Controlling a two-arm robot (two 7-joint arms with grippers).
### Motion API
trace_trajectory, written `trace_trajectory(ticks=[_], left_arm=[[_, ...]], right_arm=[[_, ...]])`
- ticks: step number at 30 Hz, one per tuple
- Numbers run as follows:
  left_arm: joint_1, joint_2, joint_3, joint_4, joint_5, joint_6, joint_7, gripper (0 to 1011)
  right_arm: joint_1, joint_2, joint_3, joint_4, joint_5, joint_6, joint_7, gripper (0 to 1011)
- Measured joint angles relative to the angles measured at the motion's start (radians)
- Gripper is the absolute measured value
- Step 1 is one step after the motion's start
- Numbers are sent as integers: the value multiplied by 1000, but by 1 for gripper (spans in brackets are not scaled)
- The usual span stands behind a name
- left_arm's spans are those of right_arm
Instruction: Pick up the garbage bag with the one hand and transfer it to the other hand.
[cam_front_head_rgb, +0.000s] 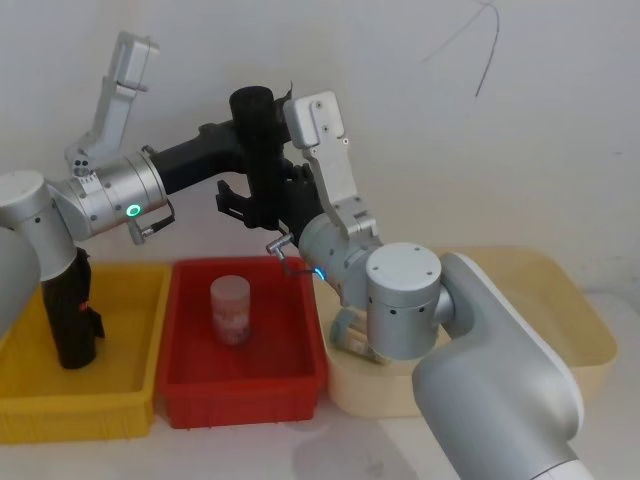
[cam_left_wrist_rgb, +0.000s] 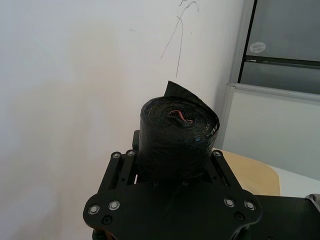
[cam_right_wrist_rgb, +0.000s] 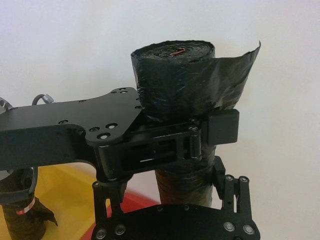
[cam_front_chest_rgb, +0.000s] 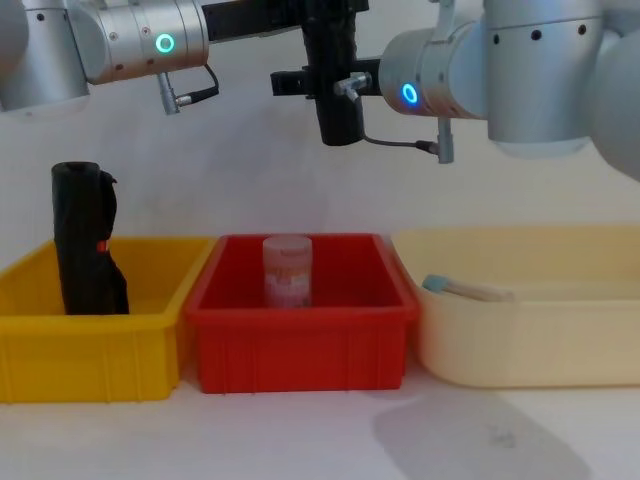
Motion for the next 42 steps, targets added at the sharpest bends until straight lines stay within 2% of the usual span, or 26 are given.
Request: trace_trajectory(ticks=[4, 10, 12, 16, 19, 23, 42], left_arm=[[0, 0, 0, 0, 0, 0, 0, 476], [0, 0, 0, 0, 0, 0, 0, 476], [0, 0, 0, 0, 0, 0, 0, 476], [0, 0, 0, 0, 0, 0, 0, 476], [0, 0, 0, 0, 0, 0, 0, 476], [0, 0, 0, 0, 0, 0, 0, 476], [0, 0, 0, 0, 0, 0, 0, 476]], right_arm=[[8, -7, 0, 15, -3, -6, -2, 995], [14, -14, 1, 30, -7, -11, -4, 886], [16, -16, 1, 34, -7, -13, -4, 800], [19, -18, 2, 38, -8, -14, -5, 729], [20, -19, 2, 41, -9, -15, -6, 603], [21, -21, 2, 43, -10, -16, -7, 514], [24, -24, 2, 49, -11, -19, -6, 513]])
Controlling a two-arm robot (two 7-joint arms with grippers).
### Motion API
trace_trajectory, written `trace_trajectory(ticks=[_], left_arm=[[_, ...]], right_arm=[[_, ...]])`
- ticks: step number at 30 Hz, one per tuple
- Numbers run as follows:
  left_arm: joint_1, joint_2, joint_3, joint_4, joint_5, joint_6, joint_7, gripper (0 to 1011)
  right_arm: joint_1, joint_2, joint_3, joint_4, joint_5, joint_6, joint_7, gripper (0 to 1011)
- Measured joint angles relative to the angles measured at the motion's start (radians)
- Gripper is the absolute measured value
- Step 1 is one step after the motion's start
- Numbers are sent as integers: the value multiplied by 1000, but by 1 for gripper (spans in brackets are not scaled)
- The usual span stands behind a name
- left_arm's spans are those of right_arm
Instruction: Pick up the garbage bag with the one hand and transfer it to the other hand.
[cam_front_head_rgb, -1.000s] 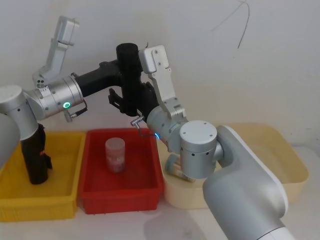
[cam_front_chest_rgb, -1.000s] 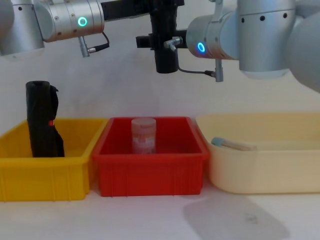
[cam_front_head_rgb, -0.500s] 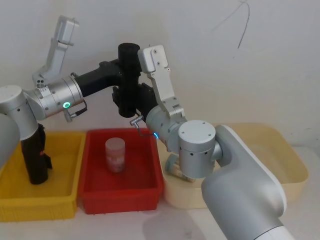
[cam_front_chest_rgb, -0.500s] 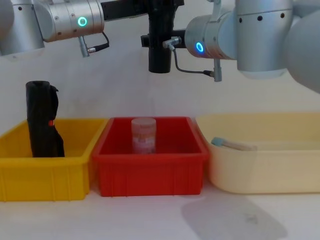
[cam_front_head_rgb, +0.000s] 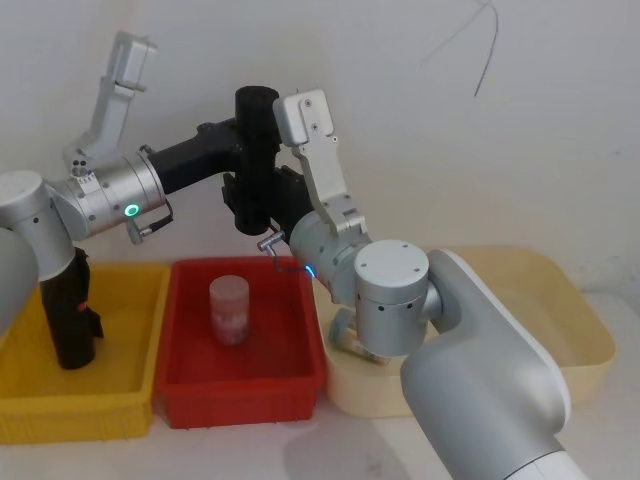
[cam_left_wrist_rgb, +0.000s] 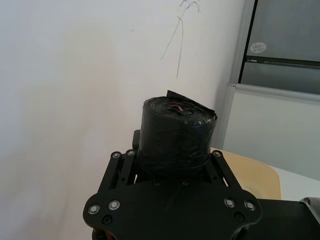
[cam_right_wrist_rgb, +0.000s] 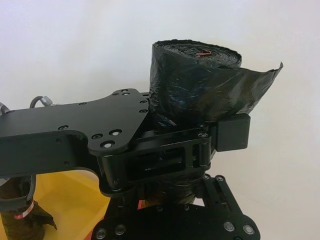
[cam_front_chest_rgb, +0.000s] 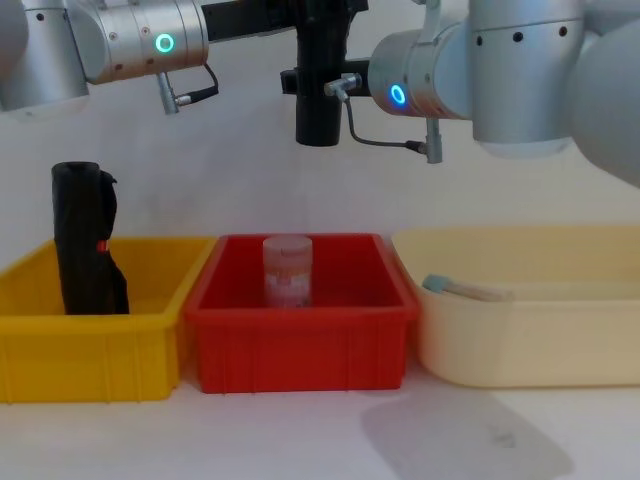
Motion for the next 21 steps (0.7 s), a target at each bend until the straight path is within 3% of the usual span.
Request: trace_trajectory(ticks=[12, 21], left_arm=[[0, 0, 0, 0, 0, 0, 0, 483], [0, 0, 0, 0, 0, 0, -1, 740]], right_arm=[[1, -1, 0, 1, 0, 0, 1, 513], [1, -1, 0, 2, 0, -1, 1, 512]])
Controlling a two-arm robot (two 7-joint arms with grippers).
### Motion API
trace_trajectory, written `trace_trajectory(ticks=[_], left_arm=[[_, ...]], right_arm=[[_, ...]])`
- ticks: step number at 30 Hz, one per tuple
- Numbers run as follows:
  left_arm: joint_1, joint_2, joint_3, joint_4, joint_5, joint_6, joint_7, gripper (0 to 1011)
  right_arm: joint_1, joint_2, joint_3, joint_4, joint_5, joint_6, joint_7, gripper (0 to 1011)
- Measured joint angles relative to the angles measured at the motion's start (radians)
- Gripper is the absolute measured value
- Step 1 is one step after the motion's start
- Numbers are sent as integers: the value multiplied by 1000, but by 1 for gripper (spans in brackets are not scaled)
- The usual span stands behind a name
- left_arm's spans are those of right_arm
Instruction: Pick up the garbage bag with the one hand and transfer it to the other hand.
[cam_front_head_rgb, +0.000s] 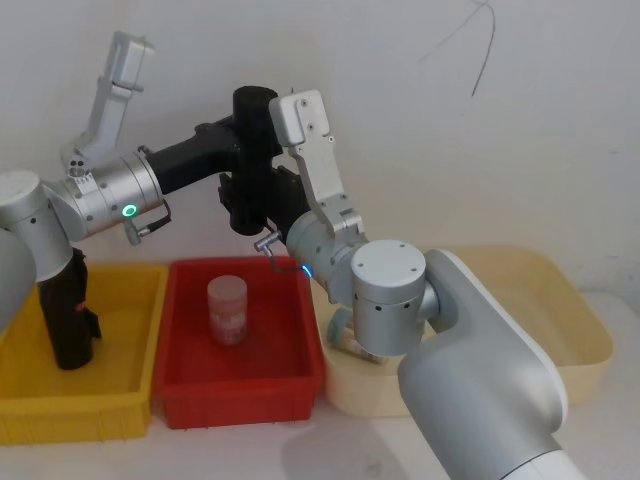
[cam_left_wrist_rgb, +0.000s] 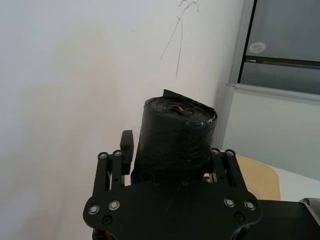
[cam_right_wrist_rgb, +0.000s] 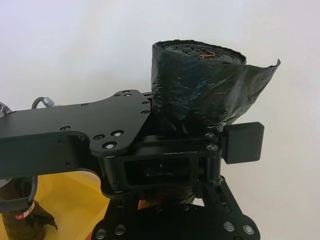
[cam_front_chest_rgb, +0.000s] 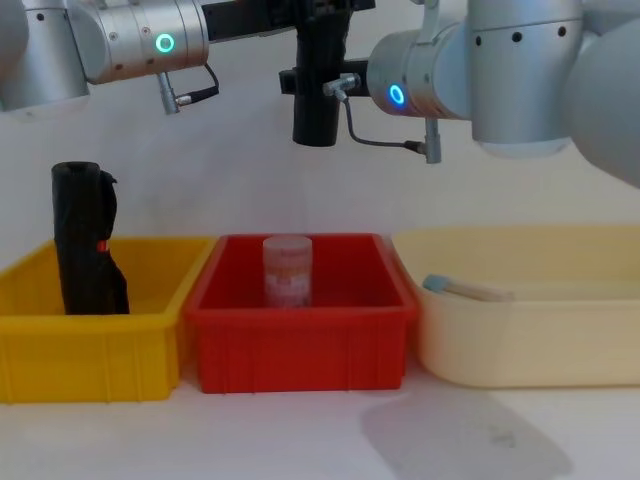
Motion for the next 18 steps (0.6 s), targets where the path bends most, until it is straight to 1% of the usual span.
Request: trace_trajectory(ticks=[1, 4, 5, 8, 9, 11, 18], left_arm=[[0, 0, 0, 0, 0, 0, 0, 752], [0, 0, 0, 0, 0, 0, 0, 869], [0, 0, 0, 0, 0, 0, 0, 869], [0, 0, 0, 0, 0, 0, 0, 963], [0, 0, 0, 0, 0, 0, 0, 963], [0, 0, 0, 0, 0, 0, 0, 1002], [0, 0, 0, 0, 0, 0, 1, 1002]], right_arm=[[0, 0, 1, 0, 0, -1, 0, 512], [-2, 1, 5, -2, -3, -4, -5, 511], [-2, 1, 5, -2, -3, -4, -5, 511], [-3, 2, 12, -2, -9, -9, -18, 510], [-3, 2, 12, -2, -9, -9, -18, 510], [-3, 2, 17, -2, -11, -10, -27, 510], [4, 7, 40, 10, -21, -14, -61, 510]])
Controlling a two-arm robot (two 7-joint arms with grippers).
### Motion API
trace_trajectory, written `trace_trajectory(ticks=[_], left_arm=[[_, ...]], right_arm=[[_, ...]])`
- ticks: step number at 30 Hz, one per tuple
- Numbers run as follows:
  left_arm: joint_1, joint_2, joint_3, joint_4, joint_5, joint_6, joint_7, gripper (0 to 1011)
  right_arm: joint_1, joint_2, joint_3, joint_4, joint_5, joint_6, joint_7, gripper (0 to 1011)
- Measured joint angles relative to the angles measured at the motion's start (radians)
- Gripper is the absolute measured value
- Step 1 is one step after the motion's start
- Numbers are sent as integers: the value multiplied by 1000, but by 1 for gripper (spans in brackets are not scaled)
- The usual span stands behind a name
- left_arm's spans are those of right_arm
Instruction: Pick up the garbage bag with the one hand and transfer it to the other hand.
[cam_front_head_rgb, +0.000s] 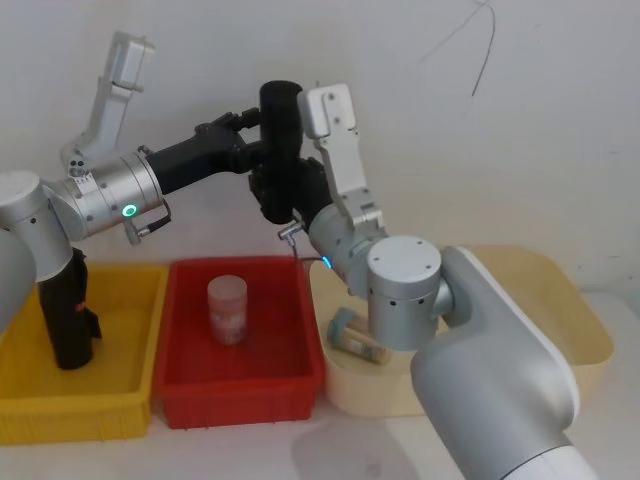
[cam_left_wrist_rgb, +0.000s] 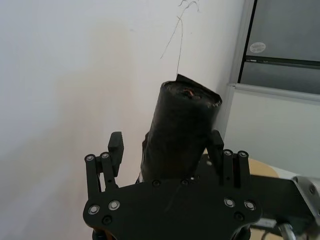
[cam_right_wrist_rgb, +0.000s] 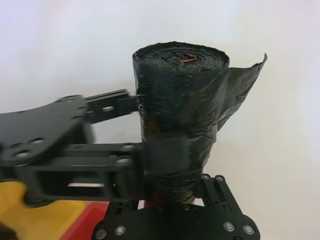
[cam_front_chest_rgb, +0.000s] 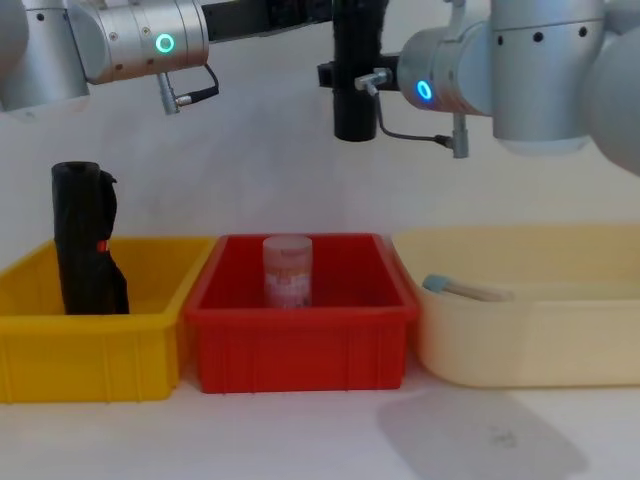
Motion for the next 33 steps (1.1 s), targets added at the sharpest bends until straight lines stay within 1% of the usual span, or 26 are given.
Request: trace_trajectory(ticks=[9, 16, 18, 23, 25, 26, 28, 33], left_arm=[[0, 0, 0, 0, 0, 0, 0, 1002], [0, 0, 0, 0, 0, 0, 0, 1002], [0, 0, 0, 0, 0, 0, 0, 1002], [0, 0, 0, 0, 0, 0, 0, 1002], [0, 0, 0, 0, 0, 0, 0, 1002], [0, 0, 0, 0, 0, 0, 0, 1001], [0, 0, 0, 0, 0, 0, 0, 1001], [0, 0, 0, 0, 0, 0, 0, 1001]], right_arm=[[8, 13, 31, 10, -8, 9, -35, 510], [9, 32, 59, 8, -14, 26, -59, 510], [-1, 45, 72, -14, -16, 38, -67, 510], [-24, 63, 87, -63, -17, 58, -73, 510], [-49, 79, 97, -119, -19, 75, -76, 510], [-49, 79, 97, -119, -19, 75, -76, 510], [-72, 95, 103, -173, -23, 94, -76, 510], [-105, 118, 110, -247, -31, 119, -76, 510]])
